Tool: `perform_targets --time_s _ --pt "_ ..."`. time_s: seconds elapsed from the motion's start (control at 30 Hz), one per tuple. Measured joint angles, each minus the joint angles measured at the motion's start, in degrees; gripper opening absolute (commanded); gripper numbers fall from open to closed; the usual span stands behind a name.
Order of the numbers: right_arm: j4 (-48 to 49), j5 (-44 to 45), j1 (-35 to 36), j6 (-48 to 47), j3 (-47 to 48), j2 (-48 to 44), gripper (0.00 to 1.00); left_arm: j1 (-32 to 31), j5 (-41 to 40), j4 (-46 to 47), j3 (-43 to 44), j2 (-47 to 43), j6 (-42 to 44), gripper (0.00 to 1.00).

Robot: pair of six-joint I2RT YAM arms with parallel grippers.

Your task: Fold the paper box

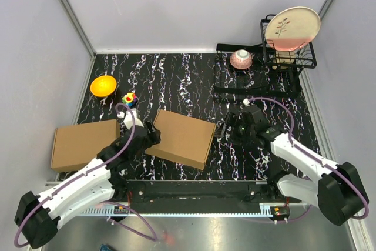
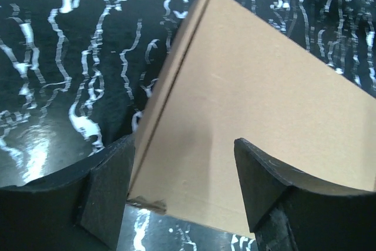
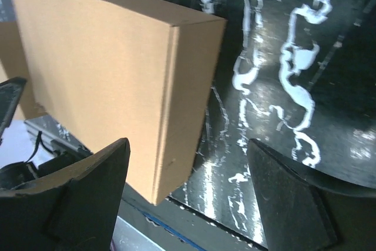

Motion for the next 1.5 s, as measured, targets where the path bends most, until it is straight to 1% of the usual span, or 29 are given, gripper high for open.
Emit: perform_targets --time_s 0.1,0.17,0.2,0.27,0.3,0.33,0.4,0.5,0.6,0.77,0.8,0.83,0.9,0.93,1.0,1.07,1.1,1.2,1.3,1.43,1.5 --pt "3.69 -1.36 1.4 0.94 -0.04 0.74 0.85 0.46 3.85 4.72 -0.2 2.89 0.33 0.68" --pt "6.12 -1.92 2.8 1.31 -0.02 2.67 0.82 0.52 5.62 7.1 -0.2 5.38 0.42 0.66" --pt "7.45 -2.16 3.85 1.51 0.0 4.37 0.78 0.52 6.14 8.22 -0.2 6.88 0.55 0.66" --pt "9.05 -2.75 5.75 1.86 0.09 7.87 0.75 0.68 7.02 10.78 -0.22 8.59 0.52 0.65" --pt "9.38 -2.78 6.34 1.9 0.2 9.31 0.71 0.74 7.28 11.52 -0.31 8.98 0.55 0.65" --pt "9.64 -2.75 6.97 1.9 0.33 10.99 0.7 0.74 7.63 12.55 -0.63 9.16 0.52 0.64" --pt "10.23 -2.86 7.52 2.12 0.66 13.53 0.68 0.79 7.74 14.01 -1.29 9.2 0.55 0.64" --pt "10.25 -2.1 7.72 1.53 2.69 14.88 0.67 1.07 7.65 15.74 -1.97 9.31 0.55 0.65" --pt "9.22 0.31 7.67 -0.13 6.56 18.38 0.67 1.92 6.95 16.92 -2.03 10.23 0.55 0.65" --pt "7.69 2.75 6.25 -3.8 16.22 27.02 0.66 5.42 5.99 19.43 -1.31 13.66 0.48 0.65" --pt "7.63 2.93 5.62 -4.52 18.47 28.98 0.66 6.29 5.77 19.76 -0.44 15.06 0.55 0.65" --pt "8.22 3.37 3.34 -6.43 24.83 35.06 0.66 8.35 5.55 19.98 3.87 21.09 0.85 0.65" --pt "7.61 3.23 2.67 -6.84 25.94 36.13 0.66 8.92 5.57 20.2 4.74 22.6 1.16 0.65" --pt "5.86 2.73 2.1 -7.41 28.74 37.75 0.66 9.62 5.86 20.33 5.81 24.17 1.75 0.64" --pt "5.53 2.95 0.28 -8.68 35.17 42.58 0.68 12.57 6.91 21.84 8.96 29.11 2.97 0.63" --pt "5.03 3.52 -2.01 -9.7 39.69 45.97 0.72 15.85 8.04 22.23 12.41 33.33 3.82 0.65" --pt "4.66 4.07 -2.99 -10.14 40.87 46.6 0.77 17.4 8.7 21.81 14.05 34.84 4.35 0.66" --pt "2.99 6.34 -4.94 -11.23 41.59 45.75 0.8 19.93 8.98 19.37 17.38 35.04 6.16 0.7" --pt "1.36 7.63 -5.22 -11.76 40.54 42.34 0.8 20.15 9.27 17.77 17.68 29.4 7.65 0.74" --pt "1.29 7.69 -4.68 -11.76 36.28 33.22 0.77 20.0 10.08 14.82 17.99 20.22 8.9 0.74" --pt "1.97 7.74 -4.26 -11.93 32.39 27.04 0.76 19.8 10.78 12.48 18.03 16.13 9.14 0.77"
